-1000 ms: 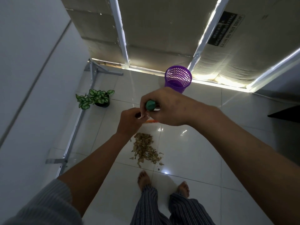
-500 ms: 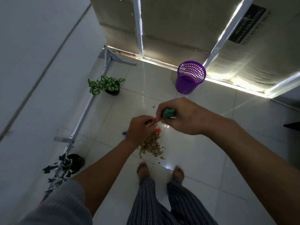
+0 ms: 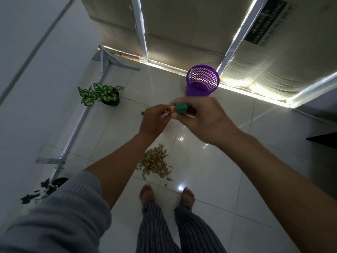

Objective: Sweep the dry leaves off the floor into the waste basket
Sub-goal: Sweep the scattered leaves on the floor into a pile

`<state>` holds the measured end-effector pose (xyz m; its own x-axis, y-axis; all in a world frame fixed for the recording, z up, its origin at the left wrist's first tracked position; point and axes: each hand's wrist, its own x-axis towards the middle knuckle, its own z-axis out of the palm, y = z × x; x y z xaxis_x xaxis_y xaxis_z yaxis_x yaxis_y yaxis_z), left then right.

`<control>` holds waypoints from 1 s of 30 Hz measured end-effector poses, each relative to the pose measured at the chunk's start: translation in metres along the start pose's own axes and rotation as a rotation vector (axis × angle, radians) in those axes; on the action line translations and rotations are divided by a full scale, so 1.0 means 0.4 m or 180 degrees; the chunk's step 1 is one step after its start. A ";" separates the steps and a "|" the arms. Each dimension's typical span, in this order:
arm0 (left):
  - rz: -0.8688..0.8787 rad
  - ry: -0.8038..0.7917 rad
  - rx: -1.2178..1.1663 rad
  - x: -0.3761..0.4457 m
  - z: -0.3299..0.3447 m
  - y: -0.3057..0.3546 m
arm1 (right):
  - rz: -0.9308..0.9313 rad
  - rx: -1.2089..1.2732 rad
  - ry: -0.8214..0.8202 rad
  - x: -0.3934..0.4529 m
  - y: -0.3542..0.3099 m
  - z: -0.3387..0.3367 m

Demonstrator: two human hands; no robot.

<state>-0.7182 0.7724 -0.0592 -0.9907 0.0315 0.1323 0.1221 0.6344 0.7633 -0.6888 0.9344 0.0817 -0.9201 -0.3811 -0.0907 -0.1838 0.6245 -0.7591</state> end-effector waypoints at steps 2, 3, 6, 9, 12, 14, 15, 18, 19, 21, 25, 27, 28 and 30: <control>-0.0060 -0.0119 0.0016 -0.004 0.036 -0.016 | 0.0110 -0.0099 -0.0186 0.001 0.039 0.021; -0.0041 -0.0168 0.0032 -0.010 0.050 -0.021 | 0.0167 -0.0128 -0.0263 0.000 0.054 0.024; -0.0010 -0.0372 -0.0010 -0.025 0.067 -0.022 | 0.0226 -0.0179 -0.0413 -0.008 0.079 0.013; -0.0060 -0.0581 -0.0012 -0.039 0.057 -0.006 | 0.0272 -0.0174 -0.0481 -0.018 0.082 -0.006; -0.0034 -0.0629 -0.0018 -0.068 0.039 0.012 | 0.0264 -0.0127 -0.0505 -0.031 0.066 -0.017; -0.0016 -0.0628 -0.0010 -0.094 0.025 0.023 | 0.0216 -0.0143 -0.0555 -0.043 0.053 -0.021; -0.0029 -0.0615 -0.0011 -0.107 0.019 0.030 | 0.0192 -0.0149 -0.0580 -0.050 0.046 -0.024; -0.0119 -0.0485 0.0006 -0.142 0.004 0.052 | 0.0101 -0.0167 -0.0674 -0.064 0.021 -0.036; -0.0153 -0.0436 0.0018 -0.153 -0.001 0.059 | 0.0054 -0.0195 -0.0724 -0.065 0.013 -0.040; -0.0237 -0.0326 0.0038 -0.175 -0.010 0.066 | -0.0049 -0.0270 -0.0872 -0.068 -0.005 -0.048; -0.0463 -0.0272 0.0119 -0.218 -0.029 0.073 | -0.0263 -0.0322 -0.1035 -0.073 -0.038 -0.055; -0.0431 -0.0107 0.0248 -0.234 -0.043 0.082 | -0.0420 -0.0278 -0.1043 -0.073 -0.059 -0.060; -0.0426 -0.0019 0.0292 -0.240 -0.052 0.087 | -0.0509 -0.0261 -0.1048 -0.071 -0.072 -0.062; -0.0457 0.0179 0.0312 -0.250 -0.073 0.089 | -0.0666 -0.0263 -0.1067 -0.064 -0.101 -0.064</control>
<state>-0.6131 0.7695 -0.0268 -0.9923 -0.1063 0.0638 -0.0294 0.7016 0.7120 -0.6667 0.9362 0.1311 -0.6986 -0.6985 -0.1552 -0.3951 0.5573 -0.7303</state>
